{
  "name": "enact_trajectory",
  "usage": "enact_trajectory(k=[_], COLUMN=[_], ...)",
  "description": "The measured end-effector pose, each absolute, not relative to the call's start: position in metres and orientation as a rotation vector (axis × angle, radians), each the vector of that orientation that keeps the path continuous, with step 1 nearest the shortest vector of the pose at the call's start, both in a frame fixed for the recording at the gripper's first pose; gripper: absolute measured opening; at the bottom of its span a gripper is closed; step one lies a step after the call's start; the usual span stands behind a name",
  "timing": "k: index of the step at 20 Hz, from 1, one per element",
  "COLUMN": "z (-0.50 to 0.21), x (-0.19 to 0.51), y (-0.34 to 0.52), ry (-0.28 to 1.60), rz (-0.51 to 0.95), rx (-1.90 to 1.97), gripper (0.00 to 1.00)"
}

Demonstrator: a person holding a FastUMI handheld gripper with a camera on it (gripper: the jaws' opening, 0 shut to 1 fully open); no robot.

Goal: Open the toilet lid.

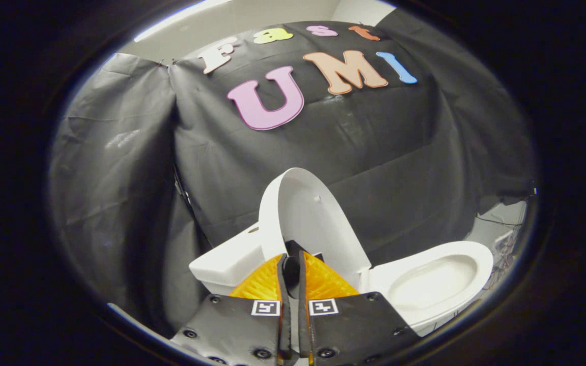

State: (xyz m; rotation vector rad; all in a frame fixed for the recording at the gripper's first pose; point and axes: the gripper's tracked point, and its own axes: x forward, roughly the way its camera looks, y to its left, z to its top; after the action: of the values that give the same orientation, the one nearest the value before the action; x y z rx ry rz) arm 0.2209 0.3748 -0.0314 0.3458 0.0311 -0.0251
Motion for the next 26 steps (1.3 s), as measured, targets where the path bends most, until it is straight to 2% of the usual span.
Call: enact_trajectory(k=[10,23,24,26], z=[-0.037,-0.033,-0.033,-0.032], x=[0.230,0.230,0.229,0.229], y=[0.398,0.391,0.392,0.396], ry=[0.043,0.046,0.051,0.066], rz=[0.028,-0.021,-0.018,0.010], rx=[0.319,0.258,0.252,0.226], gripper=[0.07,0.06,0.12,0.12])
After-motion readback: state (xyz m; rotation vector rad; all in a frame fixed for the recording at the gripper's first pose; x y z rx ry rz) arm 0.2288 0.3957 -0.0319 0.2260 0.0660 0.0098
